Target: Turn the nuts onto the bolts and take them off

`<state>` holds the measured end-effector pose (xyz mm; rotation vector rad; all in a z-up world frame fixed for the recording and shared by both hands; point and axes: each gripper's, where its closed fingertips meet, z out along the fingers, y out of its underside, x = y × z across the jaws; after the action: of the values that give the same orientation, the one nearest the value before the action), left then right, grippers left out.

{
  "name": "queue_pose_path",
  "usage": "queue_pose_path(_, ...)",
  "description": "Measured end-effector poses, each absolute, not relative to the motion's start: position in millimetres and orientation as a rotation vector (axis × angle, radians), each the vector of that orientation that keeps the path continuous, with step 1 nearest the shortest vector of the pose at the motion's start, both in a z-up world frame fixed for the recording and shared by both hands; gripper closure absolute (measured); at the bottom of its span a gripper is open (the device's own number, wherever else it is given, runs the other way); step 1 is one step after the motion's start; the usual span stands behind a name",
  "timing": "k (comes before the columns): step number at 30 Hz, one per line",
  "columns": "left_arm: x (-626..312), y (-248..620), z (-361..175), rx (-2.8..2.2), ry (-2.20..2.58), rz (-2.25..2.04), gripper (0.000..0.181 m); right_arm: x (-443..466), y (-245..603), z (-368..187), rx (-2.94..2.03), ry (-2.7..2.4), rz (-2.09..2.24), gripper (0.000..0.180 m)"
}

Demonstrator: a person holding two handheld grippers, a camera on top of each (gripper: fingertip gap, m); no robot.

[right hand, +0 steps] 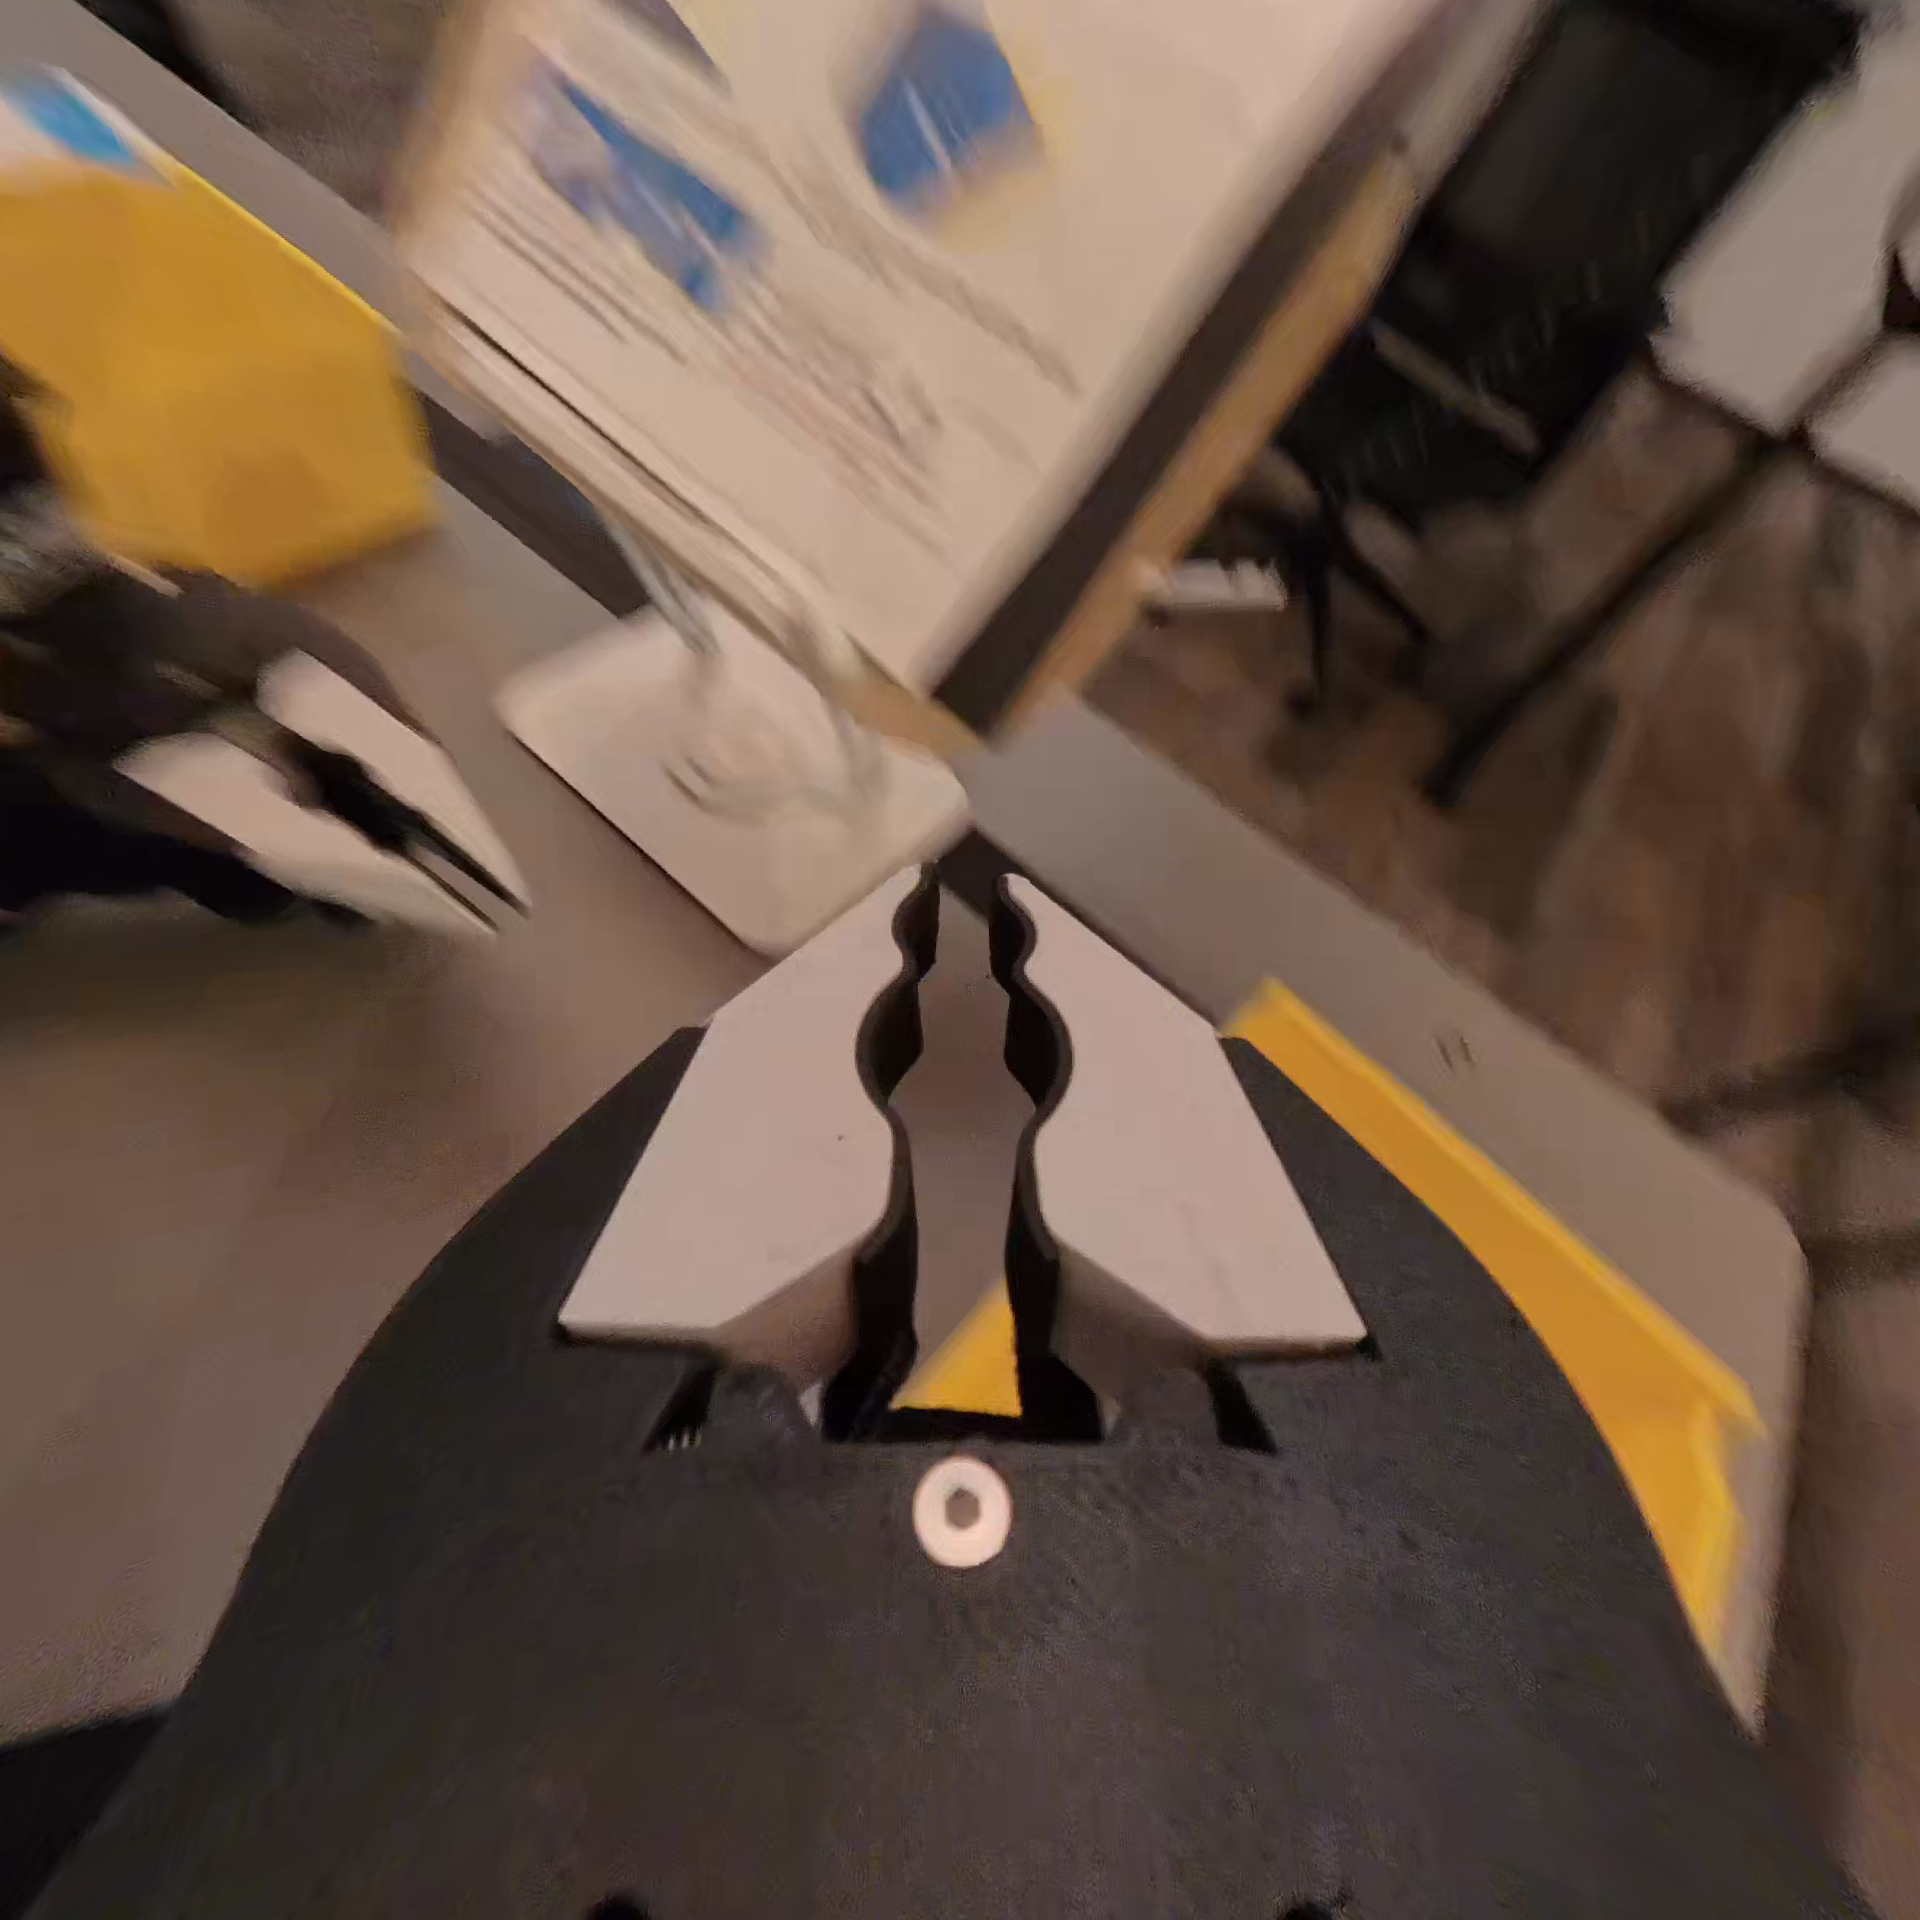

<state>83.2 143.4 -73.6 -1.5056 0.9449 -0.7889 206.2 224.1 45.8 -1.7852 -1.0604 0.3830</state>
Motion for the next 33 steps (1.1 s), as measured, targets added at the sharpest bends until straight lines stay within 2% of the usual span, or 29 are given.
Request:
queue_pose_path(1,83.9,143.0,-74.6,-1.508,0.949,-0.787,0.173,178.4,212.9,64.3,-1.69,-1.096,0.466,0.174)
queue_pose_path(5,82.5,143.5,-74.3,-1.507,0.954,-0.76,0.173,94.1,172.4,102.4,-1.399,-1.256,0.679,0.173)
queue_pose_path(8,77.3,146.2,-71.7,-1.51,0.938,-0.757,0.168,63.7,143.5,93.6,-1.257,-1.381,0.777,0.173)
queue_pose_path(13,67.1,151.9,-54.7,-1.509,0.922,-0.686,0.159,59.3,141.9,81.2,-1.23,-1.398,0.848,0.175)
queue_pose_path(18,43.8,152.8,-12.3,-1.479,0.892,-0.583,0.16,69.2,142.3,90.1,-1.197,-1.377,0.846,0.175)
queue_pose_path(23,-8.9,147.7,41.9,-1.521,0.973,-0.23,0.162,73.2,141.4,91.1,-1.186,-1.382,0.853,0.175)
queue_pose_path(26,-82.6,140.8,60.3,-1.641,0.99,0.059,0.164,73.9,145.5,85.1,-1.205,-1.386,0.851,0.174)
queue_pose_path(29,-173.3,131.5,44.1,-1.863,0.965,0.218,0.169,75.5,152.6,80.6,-1.228,-1.367,0.863,0.174)
queue_pose_path(33,-287.3,123.8,-23.3,-2.251,0.903,0.29,0.167,71.5,157.5,71.9,-1.266,-1.369,0.871,0.173)
